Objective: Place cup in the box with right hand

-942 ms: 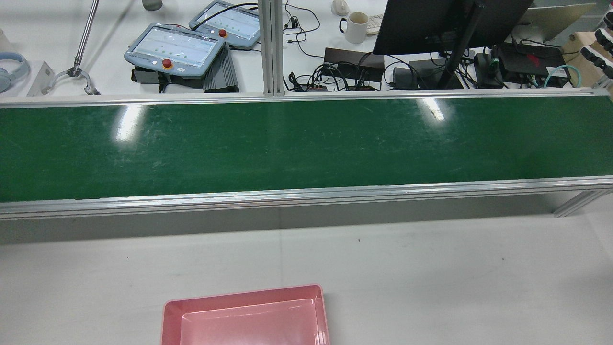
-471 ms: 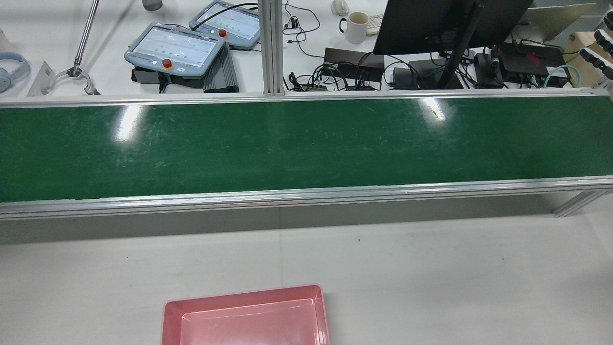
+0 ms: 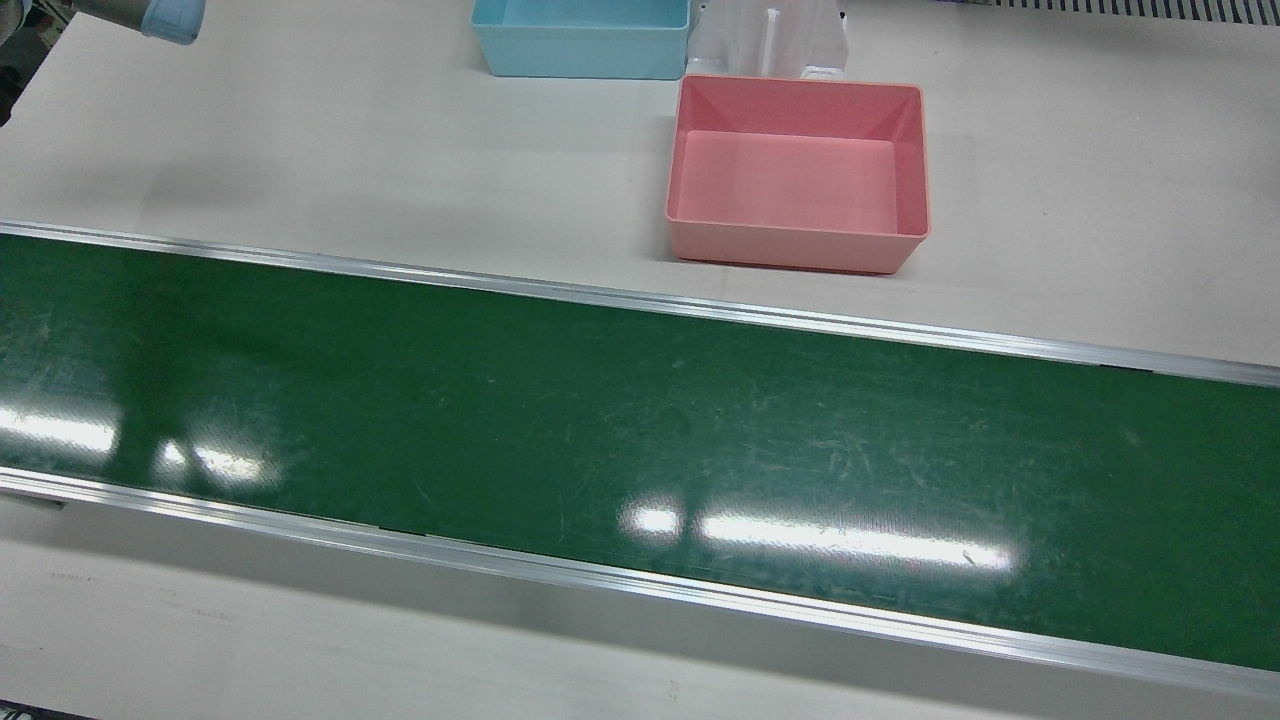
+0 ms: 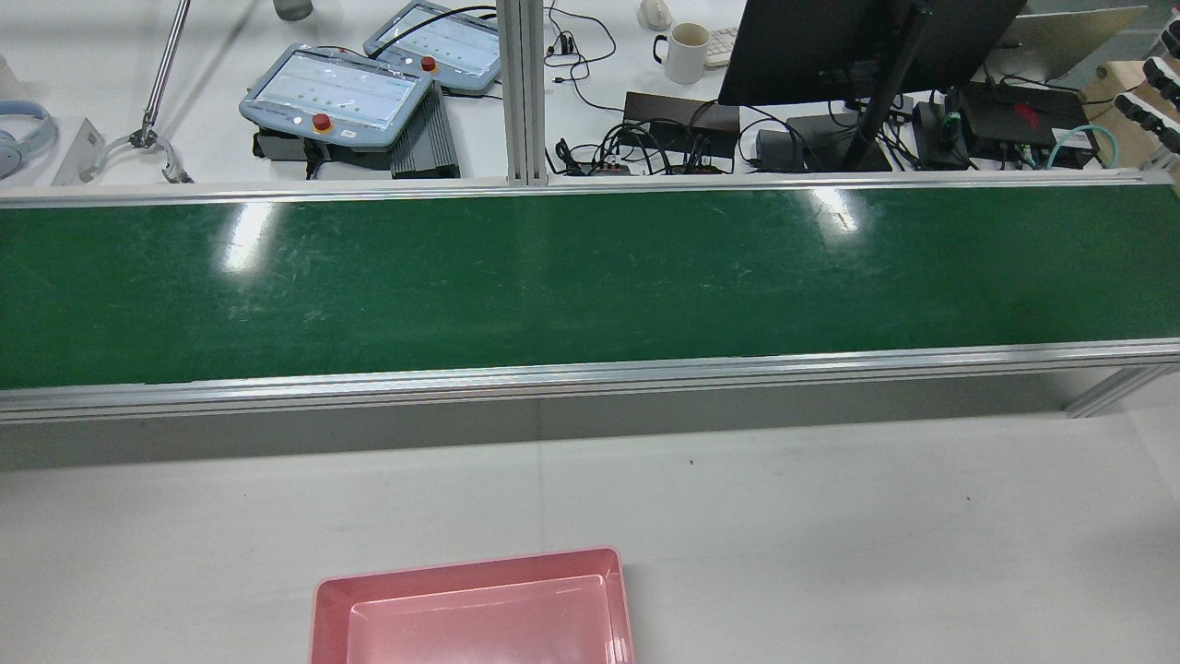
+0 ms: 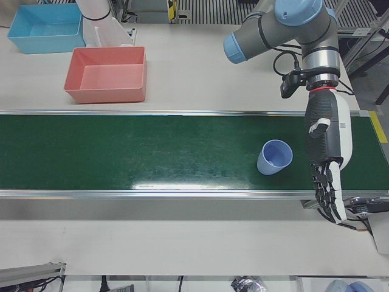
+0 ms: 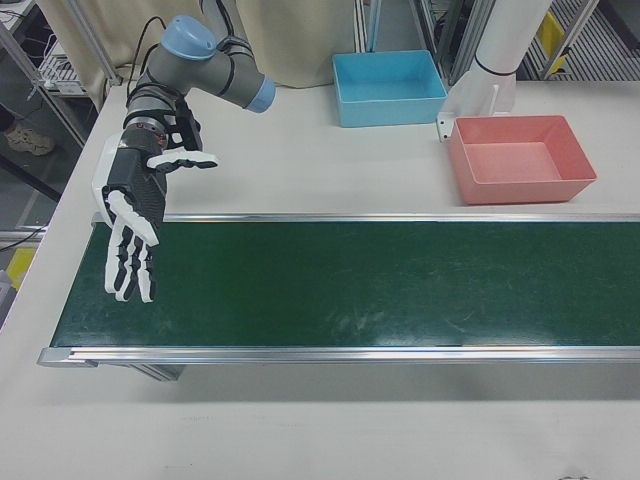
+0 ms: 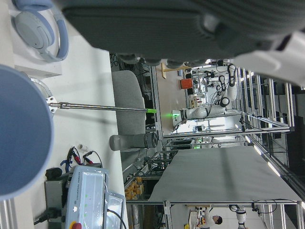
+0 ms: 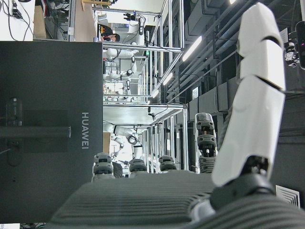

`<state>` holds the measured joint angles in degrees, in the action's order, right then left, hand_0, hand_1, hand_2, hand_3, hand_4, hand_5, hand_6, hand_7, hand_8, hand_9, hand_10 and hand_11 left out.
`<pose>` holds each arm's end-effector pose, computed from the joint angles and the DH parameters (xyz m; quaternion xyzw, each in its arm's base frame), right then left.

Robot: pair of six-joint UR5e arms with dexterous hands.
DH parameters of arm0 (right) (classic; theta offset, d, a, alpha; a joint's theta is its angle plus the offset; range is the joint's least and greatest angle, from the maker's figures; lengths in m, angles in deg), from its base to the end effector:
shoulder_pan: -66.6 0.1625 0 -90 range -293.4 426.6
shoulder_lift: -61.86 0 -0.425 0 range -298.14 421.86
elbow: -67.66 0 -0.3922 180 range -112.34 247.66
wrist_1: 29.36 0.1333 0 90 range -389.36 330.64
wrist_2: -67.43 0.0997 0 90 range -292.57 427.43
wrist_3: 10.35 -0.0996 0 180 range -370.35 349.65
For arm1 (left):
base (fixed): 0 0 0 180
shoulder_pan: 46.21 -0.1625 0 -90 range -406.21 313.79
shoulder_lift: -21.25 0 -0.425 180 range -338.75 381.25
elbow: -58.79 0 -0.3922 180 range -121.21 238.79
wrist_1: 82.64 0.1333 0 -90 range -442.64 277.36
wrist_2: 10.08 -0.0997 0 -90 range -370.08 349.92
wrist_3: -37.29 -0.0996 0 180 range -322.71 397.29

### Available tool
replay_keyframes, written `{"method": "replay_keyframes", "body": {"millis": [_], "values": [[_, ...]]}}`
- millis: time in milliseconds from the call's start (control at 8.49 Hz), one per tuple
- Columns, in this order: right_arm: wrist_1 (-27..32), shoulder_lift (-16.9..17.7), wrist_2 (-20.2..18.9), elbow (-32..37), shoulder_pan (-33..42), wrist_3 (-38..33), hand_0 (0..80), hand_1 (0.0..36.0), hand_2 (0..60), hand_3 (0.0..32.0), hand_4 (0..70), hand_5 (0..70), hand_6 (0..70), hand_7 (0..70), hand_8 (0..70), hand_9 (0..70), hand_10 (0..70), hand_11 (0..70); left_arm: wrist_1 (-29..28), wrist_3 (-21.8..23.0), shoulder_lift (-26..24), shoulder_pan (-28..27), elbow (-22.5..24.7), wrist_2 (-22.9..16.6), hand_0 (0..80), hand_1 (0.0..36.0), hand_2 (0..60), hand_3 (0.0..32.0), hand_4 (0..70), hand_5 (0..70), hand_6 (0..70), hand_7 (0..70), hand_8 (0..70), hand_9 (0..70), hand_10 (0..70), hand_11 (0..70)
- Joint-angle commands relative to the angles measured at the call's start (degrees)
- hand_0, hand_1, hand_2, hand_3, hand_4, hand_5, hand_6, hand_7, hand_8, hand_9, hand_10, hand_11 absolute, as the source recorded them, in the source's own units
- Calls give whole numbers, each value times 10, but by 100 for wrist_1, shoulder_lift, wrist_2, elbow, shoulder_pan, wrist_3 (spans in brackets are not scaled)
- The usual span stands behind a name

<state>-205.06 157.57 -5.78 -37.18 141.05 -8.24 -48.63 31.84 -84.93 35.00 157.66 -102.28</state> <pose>0.0326 -0.4874 0.5980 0.0010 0.7818 -0.6233 0.0192 -0.0429 -0.5698 0.5186 -0.0335 0.6489 -0.7526 0.1066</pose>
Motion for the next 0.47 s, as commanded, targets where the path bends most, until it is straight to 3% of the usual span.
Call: {"method": "replay_keyframes", "body": {"millis": [0, 353], "values": [[-7, 0, 0, 7, 0, 9, 526, 217, 136, 146, 46, 66, 11, 72, 30, 15, 44, 82, 0, 0, 0, 0, 0, 0, 0, 0, 0, 0, 0, 0, 0, 0, 0, 0, 0, 0], [1, 0, 0, 7, 0, 0, 527, 221, 143, 144, 57, 67, 13, 80, 31, 18, 48, 88, 0, 9, 0, 0, -8, 0, 0, 0, 0, 0, 0, 0, 0, 0, 0, 0, 0, 0]]}}
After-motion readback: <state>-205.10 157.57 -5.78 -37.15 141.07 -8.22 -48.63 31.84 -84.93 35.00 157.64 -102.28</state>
